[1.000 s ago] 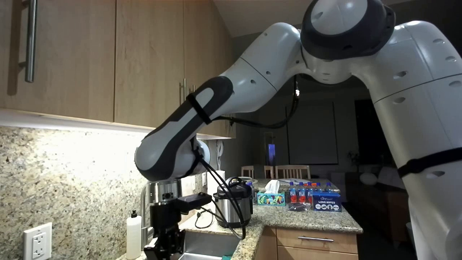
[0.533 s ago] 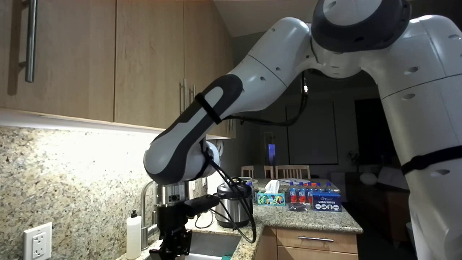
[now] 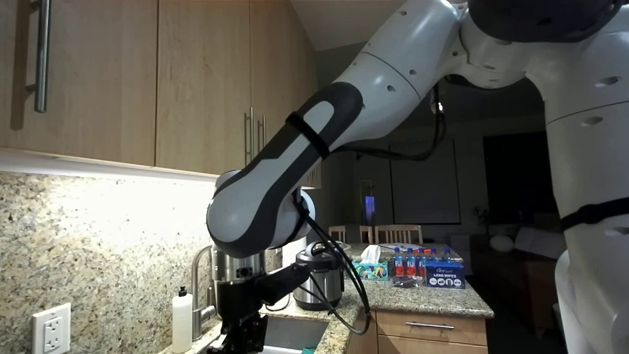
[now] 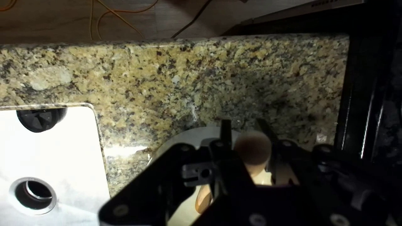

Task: Pick up the cooking stick and stir in the pot

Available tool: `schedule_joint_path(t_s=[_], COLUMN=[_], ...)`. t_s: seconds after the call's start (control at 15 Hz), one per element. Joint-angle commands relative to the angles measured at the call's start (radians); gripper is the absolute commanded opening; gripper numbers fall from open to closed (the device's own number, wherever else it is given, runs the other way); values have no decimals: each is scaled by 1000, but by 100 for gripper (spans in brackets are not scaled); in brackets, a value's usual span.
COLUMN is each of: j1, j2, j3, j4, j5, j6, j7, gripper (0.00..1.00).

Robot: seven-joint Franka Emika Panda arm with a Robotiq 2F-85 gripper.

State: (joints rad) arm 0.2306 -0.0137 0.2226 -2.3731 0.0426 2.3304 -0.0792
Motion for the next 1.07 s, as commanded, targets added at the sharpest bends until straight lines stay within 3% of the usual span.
schedule_joint_path(t_s=[0.0,0.53,1.0], j1=[9,8,-8], j2=[-10,89,177], j3=[13,17,-18], j4=[13,148,276], j5=[-25,-14,-32], j6=[-17,-33,-46], j7=[-11,-138,-41], gripper=[6,6,6])
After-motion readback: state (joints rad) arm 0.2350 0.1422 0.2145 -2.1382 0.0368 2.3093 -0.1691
